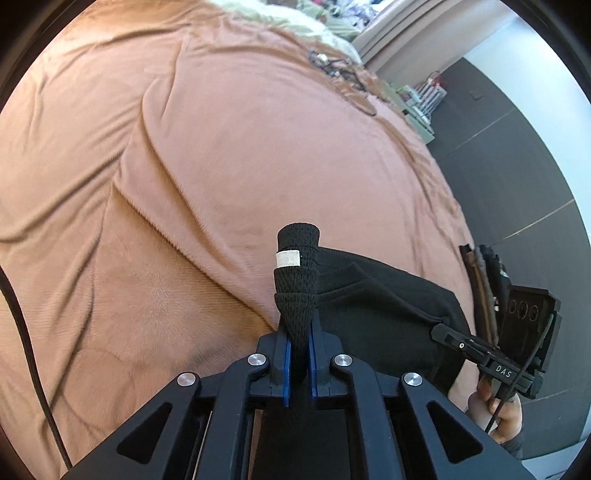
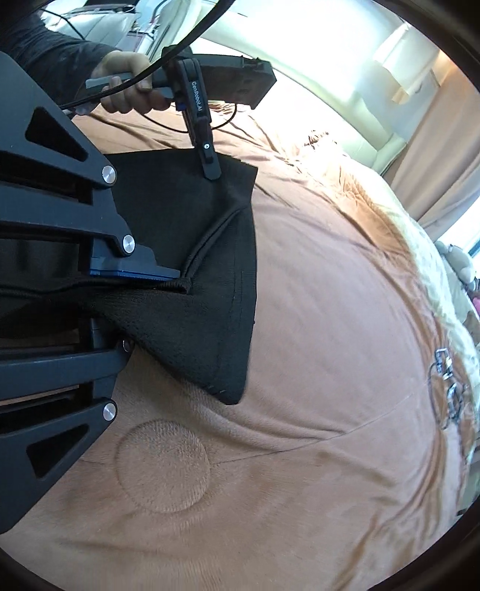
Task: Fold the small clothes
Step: 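Lift the folded shirt with both grippers and carry it to the clothes stack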
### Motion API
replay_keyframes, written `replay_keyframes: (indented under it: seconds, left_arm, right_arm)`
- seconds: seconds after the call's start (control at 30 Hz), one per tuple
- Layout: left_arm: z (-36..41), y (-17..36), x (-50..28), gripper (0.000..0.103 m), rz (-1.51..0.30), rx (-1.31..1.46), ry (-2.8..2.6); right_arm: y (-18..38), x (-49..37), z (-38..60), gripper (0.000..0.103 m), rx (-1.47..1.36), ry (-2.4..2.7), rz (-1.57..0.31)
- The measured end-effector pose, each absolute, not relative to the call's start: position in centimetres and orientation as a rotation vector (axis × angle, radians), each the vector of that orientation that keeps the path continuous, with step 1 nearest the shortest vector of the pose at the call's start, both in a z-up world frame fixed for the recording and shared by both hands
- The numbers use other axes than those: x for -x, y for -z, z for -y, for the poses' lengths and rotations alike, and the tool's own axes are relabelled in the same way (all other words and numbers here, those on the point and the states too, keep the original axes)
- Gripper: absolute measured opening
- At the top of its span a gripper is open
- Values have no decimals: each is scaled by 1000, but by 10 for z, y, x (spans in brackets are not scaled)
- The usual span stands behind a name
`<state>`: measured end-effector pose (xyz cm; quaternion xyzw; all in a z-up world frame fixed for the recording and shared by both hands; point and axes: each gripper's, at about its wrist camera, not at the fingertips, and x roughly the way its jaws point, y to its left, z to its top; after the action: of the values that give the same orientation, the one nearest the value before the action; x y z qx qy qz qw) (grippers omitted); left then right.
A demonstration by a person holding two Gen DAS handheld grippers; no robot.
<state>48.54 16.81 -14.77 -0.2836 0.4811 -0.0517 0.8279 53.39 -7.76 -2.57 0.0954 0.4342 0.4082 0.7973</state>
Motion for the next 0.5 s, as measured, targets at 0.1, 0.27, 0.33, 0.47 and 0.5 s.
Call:
replay_keyframes:
  seconds: [0.1, 0.27, 0.33, 0.47, 0.5]
  left_arm:
    - [-164, 127, -477, 7, -993, 591, 118]
    - [-151, 90, -460, 7, -938, 559, 142]
    - [-144, 73, -453, 7, -913, 548, 156]
    - [-130, 40, -438, 7, -864, 525, 181]
    - [-124, 30, -434, 7, -850, 515, 189]
  right_arm:
    - [9, -517, 82, 8, -186, -875, -897]
    - [-19, -484, 100, 8, -163, -874, -827]
    - [-32, -468, 109, 8, -153, -870, -799]
    - [-50, -439, 136, 8, -144, -858, -748]
    - [-55, -433, 141, 8, -142, -855, -735]
